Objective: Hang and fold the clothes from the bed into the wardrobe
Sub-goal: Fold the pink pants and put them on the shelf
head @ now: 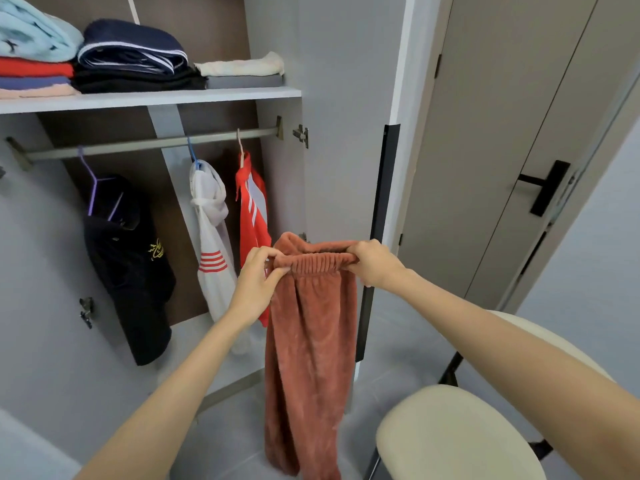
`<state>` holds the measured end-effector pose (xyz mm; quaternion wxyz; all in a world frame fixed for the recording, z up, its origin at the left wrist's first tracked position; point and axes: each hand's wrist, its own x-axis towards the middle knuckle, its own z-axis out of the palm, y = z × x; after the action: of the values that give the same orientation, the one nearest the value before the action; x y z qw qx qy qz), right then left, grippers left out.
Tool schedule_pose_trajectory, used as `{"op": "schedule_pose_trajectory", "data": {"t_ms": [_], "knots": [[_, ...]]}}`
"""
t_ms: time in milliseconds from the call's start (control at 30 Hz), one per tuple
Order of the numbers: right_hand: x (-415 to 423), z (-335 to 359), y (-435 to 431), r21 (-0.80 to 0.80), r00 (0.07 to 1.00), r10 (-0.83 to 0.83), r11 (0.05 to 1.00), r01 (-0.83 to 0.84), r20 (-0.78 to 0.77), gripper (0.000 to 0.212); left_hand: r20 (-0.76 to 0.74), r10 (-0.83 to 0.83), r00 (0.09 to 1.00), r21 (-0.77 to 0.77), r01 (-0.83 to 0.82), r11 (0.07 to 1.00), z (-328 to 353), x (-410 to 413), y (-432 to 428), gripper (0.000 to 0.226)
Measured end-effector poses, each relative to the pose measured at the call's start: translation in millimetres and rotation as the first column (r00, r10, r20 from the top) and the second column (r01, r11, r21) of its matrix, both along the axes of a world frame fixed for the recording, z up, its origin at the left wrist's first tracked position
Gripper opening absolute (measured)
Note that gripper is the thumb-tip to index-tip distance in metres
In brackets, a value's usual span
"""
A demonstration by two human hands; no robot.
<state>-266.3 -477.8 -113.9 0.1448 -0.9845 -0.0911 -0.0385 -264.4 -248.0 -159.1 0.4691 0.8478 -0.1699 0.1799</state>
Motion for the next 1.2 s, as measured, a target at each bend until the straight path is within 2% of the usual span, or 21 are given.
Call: {"op": "schedule_pose_trajectory", "data": {"t_ms": [133,300,500,667,833,967,1200], "knots": [[16.7,-4.3,-33.7,0.211,0.998,-0.019,0.977,0.033,-0.067,0.022,-0.035,0.011,0.999,-0.054,-0.013,0.998,-1.5,4.6,-38.6,0.011],[22.7,-5.1,-82.1,0.510,0.997,-0.069,0.856,0.081,-0.043,0.032,0.052,0.032,0.998,-0.068,-0.029,0.997,10.2,-2.6,-95.7,0.011],[4.1,-5.2,-156.0,0.571,0.984,-0.173,0.813,0.114,0.049,0.033,0.078,-0.048,0.996,-0.069,0.054,0.996,21.2,-23.6,-170.4,0.007],[-34.6,-24.2,-227.8,0.694,0.974,-0.225,0.700,0.167,-0.008,0.035,0.038,-0.168,0.985,-0.065,0.170,0.983,6.2,-50.6,-240.0,0.005],[-95.6,-64.6,-304.1,0.705,0.942,-0.317,0.644,0.298,-0.108,0.038,-0.070,-0.316,0.946,-0.055,0.313,0.948,-32.5,-86.8,-314.3,0.010],[-153.6,-99.2,-363.8,0.687,0.890,-0.406,0.587,0.427,-0.206,0.038,-0.193,-0.470,0.861,-0.067,0.467,0.882,-69.4,-127.9,-373.3,0.010],[-265.6,-162.3,-434.3,0.414,0.722,-0.646,0.603,0.682,-0.249,0.028,-0.388,-0.616,0.685,-0.069,0.645,0.761,-136.2,-215.0,-457.5,0.017]]}}
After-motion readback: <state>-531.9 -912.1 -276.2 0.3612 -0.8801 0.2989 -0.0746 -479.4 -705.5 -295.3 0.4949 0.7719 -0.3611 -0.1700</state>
